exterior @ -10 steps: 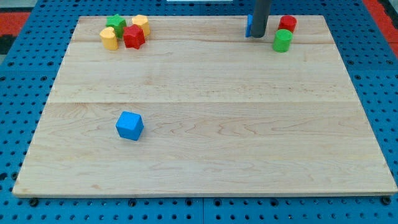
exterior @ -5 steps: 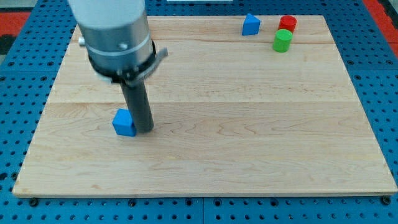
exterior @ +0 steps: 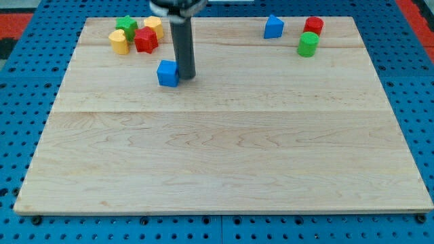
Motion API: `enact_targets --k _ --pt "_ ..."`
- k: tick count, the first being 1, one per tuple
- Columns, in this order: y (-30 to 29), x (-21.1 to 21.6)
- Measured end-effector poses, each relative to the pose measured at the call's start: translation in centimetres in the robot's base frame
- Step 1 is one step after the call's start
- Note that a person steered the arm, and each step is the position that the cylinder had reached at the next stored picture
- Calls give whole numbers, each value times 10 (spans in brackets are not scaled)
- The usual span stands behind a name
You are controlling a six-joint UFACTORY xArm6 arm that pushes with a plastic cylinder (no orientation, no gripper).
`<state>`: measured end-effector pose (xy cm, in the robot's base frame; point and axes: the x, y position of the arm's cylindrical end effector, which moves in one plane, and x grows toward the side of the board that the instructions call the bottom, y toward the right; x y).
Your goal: Slide the blue cube to the green circle
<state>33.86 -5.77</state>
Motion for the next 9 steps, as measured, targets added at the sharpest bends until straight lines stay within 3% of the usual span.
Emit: enact_targets --k 1,2,3,4,5,6,8,9 --pt "-3 70" --pt "-71 84" --pt "-75 25" --pt "-20 -3" --pt "81 -3" --pt "119 -3" --pt "127 24" --pt "145 -21"
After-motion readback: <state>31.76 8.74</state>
